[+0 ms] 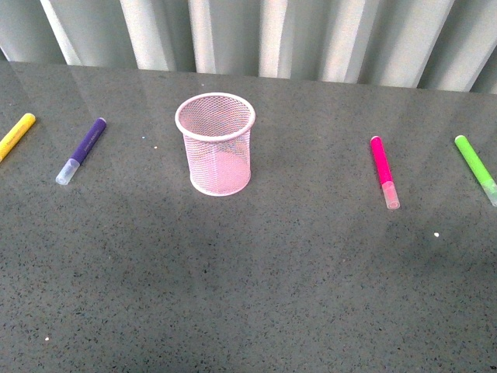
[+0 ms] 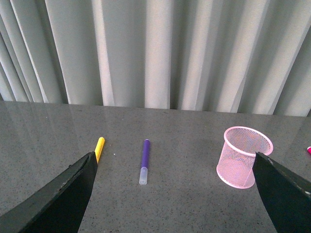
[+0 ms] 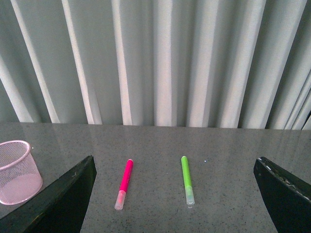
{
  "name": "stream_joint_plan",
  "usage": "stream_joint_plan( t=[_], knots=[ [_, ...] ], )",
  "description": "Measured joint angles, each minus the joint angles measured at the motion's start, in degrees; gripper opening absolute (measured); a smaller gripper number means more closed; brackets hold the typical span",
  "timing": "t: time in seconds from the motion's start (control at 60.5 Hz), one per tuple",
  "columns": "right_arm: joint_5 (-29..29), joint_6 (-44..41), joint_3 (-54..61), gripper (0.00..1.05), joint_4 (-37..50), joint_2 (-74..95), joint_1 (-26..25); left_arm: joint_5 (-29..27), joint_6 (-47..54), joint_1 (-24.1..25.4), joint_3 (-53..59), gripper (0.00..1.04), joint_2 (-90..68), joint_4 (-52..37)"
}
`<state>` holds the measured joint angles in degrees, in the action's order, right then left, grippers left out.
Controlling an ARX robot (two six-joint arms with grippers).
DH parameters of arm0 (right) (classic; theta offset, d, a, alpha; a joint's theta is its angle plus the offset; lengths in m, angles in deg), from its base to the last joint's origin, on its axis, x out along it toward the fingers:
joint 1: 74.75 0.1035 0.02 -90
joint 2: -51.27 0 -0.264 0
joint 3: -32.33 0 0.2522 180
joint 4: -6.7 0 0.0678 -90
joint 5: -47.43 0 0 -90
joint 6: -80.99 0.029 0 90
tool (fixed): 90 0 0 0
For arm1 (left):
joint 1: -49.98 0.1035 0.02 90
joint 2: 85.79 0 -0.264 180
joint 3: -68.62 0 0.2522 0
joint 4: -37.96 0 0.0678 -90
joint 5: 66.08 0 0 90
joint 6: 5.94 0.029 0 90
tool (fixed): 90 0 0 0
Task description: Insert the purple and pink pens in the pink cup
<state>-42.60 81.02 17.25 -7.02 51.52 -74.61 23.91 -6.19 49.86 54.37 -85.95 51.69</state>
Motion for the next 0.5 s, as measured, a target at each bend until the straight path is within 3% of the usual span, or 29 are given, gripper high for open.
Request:
stream_joint_plan(
  t=[0.496],
  knots=[
    [0.0,0.0,0.0,0.98,0.0,0.0,0.0,0.0,0.0,0.0,0.0,0.98,0.0,0.0]
  ],
)
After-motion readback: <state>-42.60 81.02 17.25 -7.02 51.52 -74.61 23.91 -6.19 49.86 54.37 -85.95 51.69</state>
